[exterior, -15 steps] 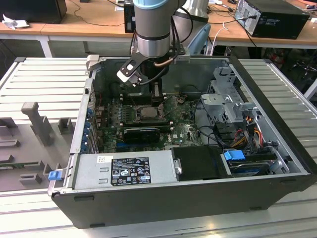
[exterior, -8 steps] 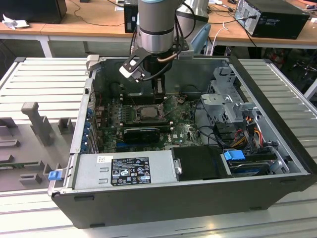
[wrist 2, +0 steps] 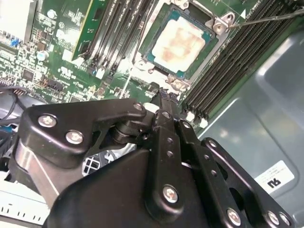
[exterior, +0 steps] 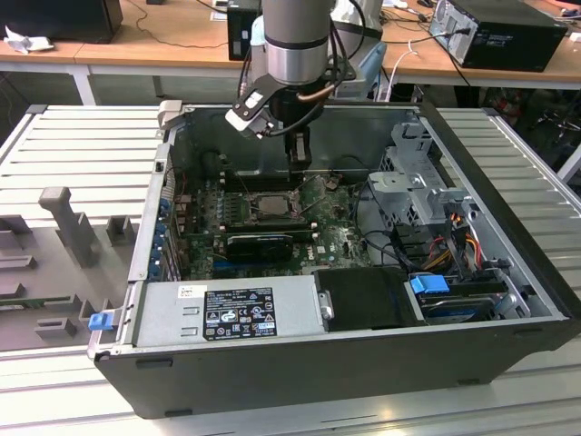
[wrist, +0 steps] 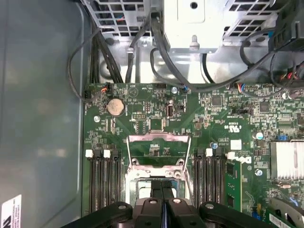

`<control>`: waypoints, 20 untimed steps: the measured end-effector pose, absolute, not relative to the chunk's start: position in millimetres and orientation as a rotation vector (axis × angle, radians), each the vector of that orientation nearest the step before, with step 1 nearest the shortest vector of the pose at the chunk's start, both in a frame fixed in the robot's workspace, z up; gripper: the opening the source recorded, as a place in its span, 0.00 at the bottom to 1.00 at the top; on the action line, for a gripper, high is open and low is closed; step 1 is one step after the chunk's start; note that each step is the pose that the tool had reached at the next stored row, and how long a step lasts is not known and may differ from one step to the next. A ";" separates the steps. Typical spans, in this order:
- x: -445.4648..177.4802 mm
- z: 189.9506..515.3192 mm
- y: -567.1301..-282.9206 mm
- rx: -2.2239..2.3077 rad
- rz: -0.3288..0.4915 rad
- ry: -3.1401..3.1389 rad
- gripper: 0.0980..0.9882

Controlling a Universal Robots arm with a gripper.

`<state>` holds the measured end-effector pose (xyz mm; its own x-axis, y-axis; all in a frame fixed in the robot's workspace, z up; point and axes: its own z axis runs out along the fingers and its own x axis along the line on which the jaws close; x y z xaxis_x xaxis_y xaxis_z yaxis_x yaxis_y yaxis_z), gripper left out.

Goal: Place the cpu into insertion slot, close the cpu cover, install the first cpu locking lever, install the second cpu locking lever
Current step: 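Close the cpu cover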

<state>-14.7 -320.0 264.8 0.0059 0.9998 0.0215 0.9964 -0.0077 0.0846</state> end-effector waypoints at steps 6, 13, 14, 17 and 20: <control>0.9 266.1 -320.0 2.196 0.115 2.181 0.01; 30.4 264.0 -319.7 2.194 0.113 2.186 0.01; 34.6 263.1 -319.6 2.194 0.113 2.187 0.01; 46.6 259.9 -319.6 2.191 0.113 2.189 0.01; 57.1 255.9 -319.6 2.189 0.112 2.191 0.01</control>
<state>57.1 -319.6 255.9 -0.0020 0.9998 0.0216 0.9967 0.0002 0.0809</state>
